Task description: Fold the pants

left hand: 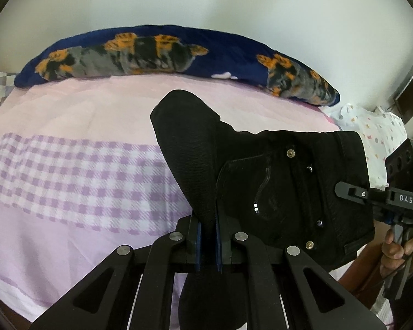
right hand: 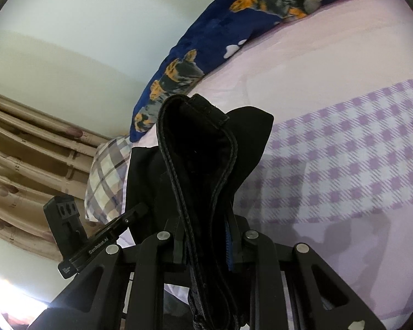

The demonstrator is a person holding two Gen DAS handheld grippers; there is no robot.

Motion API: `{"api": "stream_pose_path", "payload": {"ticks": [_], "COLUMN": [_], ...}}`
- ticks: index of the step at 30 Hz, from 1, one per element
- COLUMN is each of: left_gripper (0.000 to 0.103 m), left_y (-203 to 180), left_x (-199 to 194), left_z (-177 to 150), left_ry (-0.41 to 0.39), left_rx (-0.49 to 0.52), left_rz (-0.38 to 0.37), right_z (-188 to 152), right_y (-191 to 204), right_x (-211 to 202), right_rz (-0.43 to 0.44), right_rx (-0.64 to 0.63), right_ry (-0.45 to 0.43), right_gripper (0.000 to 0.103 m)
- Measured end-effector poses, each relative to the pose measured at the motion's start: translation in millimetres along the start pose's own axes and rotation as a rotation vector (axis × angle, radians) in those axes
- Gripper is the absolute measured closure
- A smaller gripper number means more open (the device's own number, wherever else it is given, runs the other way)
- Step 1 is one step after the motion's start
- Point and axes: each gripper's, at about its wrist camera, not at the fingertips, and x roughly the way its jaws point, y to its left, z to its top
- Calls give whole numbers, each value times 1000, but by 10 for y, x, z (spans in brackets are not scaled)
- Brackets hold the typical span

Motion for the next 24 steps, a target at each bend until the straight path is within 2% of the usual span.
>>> {"api": "stream_pose_path", "payload": {"ticks": [12, 24], "left_gripper": [96, 96], "left_y": [316, 401], "left_x": [70, 538], "left_z": [414, 898], "left_ry": [-24, 2], "left_rx": [-26, -20], "left_rz": [32, 16], "right_z": [374, 879], "right_y": [210, 102], "right_x": [394, 627], "right_rz": [22, -21], "right_rx": [-18, 5], "right_ry": [13, 3], "right_gripper": [84, 84]}}
